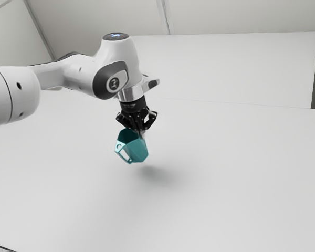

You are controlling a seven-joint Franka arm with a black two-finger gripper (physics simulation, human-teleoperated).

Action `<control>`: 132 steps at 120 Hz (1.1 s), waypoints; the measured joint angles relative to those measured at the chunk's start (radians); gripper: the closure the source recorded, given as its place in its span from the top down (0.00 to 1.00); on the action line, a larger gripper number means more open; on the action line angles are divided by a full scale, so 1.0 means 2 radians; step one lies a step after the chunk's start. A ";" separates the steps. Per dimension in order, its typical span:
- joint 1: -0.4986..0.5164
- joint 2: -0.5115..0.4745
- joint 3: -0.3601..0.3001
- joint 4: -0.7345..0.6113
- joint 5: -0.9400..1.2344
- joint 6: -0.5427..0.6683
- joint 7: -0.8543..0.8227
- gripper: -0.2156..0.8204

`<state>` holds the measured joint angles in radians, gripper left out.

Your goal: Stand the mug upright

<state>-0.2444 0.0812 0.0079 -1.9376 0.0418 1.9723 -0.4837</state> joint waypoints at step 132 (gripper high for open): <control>0.039 -0.007 0.000 -0.070 0.006 0.038 0.053 0.57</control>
<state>-0.1658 0.0676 0.0077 -2.0775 0.0545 2.0487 -0.3769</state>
